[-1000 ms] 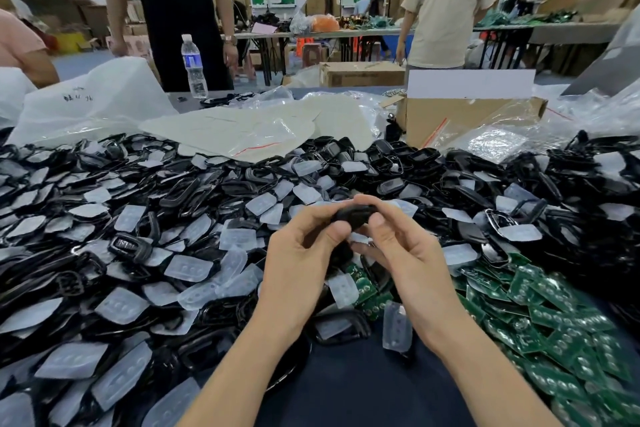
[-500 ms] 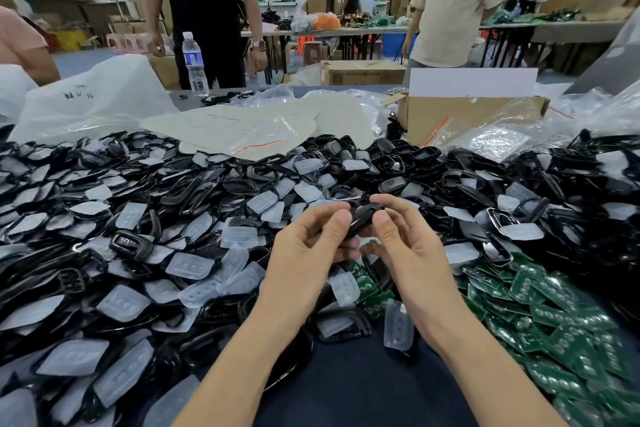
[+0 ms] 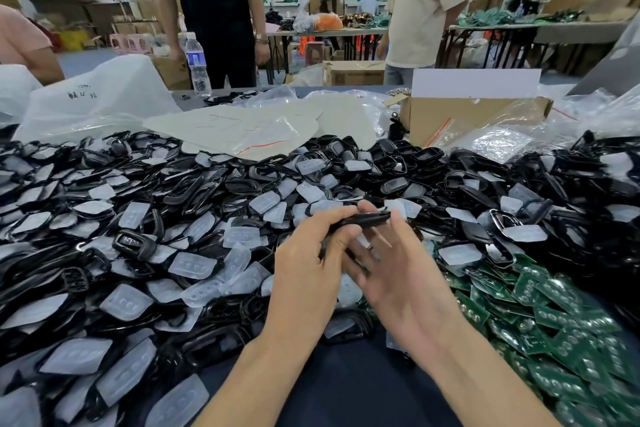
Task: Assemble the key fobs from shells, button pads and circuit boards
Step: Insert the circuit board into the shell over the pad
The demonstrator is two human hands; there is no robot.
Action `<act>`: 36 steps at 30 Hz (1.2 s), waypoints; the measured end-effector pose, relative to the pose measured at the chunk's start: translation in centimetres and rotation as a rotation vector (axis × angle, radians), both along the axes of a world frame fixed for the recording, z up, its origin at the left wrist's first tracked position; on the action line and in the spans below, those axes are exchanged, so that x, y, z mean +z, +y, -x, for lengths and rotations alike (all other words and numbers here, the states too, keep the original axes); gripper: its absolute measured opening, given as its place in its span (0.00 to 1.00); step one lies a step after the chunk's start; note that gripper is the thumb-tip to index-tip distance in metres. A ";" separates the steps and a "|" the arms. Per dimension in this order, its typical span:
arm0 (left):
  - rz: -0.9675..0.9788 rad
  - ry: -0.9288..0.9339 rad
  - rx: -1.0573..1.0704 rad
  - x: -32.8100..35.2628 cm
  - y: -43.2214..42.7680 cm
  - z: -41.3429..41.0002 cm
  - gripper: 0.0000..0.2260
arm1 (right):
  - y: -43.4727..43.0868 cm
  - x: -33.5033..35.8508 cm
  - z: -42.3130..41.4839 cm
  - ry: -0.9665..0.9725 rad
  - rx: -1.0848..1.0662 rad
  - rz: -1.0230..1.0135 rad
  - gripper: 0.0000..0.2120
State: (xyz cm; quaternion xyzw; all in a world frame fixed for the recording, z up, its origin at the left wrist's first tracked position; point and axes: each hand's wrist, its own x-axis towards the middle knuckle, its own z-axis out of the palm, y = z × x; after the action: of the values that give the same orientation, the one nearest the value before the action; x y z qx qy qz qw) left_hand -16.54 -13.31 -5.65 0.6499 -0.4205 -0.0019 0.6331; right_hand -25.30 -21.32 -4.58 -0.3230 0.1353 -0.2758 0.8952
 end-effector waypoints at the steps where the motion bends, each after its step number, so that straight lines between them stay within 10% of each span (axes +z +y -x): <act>1: -0.008 -0.007 0.002 -0.1 -0.1 0.0 0.12 | 0.3 0.0 -0.1 -0.006 0.040 -0.036 0.23; 20: 0.052 -0.003 0.105 0.3 -0.9 0.9 0.31 | 1.0 0.1 -0.1 -0.141 0.049 -0.249 0.16; 29: -0.033 -0.333 0.169 -0.7 -0.9 0.0 0.08 | 0.6 0.2 0.1 -0.107 -0.030 -0.174 0.17; 36: -0.094 -0.234 0.038 -0.5 -0.7 -0.1 0.12 | -0.3 -0.1 0.4 0.008 -0.104 0.083 0.17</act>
State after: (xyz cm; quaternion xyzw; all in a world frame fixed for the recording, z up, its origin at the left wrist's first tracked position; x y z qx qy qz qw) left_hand -16.42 -14.00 -6.11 0.6825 -0.4785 0.0666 0.5485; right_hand -25.74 -21.59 -4.63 -0.3535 0.1438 -0.3262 0.8648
